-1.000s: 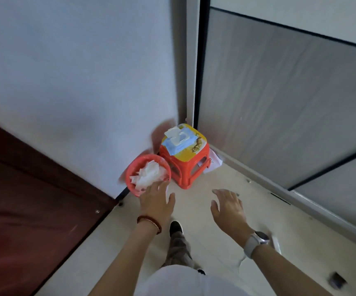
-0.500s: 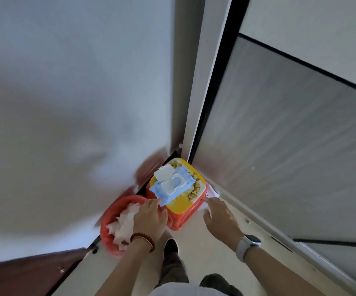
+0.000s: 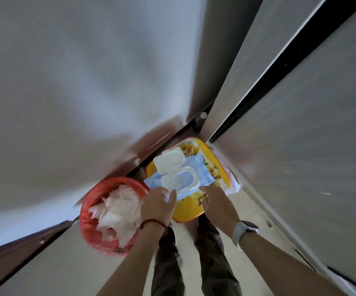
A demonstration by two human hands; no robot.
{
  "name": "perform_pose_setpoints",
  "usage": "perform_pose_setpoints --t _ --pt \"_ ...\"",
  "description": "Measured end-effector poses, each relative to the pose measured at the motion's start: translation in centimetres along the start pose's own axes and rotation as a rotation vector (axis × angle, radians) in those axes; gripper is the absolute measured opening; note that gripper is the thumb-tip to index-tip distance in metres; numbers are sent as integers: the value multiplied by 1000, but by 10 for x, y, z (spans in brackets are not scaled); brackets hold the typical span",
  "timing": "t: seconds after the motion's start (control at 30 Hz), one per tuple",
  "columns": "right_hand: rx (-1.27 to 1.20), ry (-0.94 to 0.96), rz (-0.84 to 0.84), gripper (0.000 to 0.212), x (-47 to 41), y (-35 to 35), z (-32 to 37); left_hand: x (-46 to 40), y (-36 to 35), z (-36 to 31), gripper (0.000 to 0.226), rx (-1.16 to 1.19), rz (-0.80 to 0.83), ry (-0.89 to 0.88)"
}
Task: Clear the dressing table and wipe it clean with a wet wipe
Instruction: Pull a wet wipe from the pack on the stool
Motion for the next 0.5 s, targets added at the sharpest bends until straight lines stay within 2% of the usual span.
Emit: perform_pose_setpoints --t 0.13,0.27,0.37,0.47,0.5 --pt "9 115 -25 36 -43 -12 -6 -35 -28 -9 35 -43 -85 73" --pt "116 316 -95 31 -67 -25 12 -50 -33 -4 24 -65 -167 110" --pt "277 454 -109 29 -71 -44 23 -49 -21 17 18 34 -238 157" --pt "458 491 -102 3 -78 -55 29 -51 -16 39 17 98 -232 190" --pt "509 477 -106 9 -82 -57 29 -53 -17 45 18 105 -213 197"
Point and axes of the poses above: each hand's wrist, its own x-axis away from the middle knuckle, its own y-axis out of the back of the hand, z = x × y, the point moved 10 cm from there along -x, towards the middle knuckle, and after that the axes turned 4 degrees about -z, right-handed, at the moved point
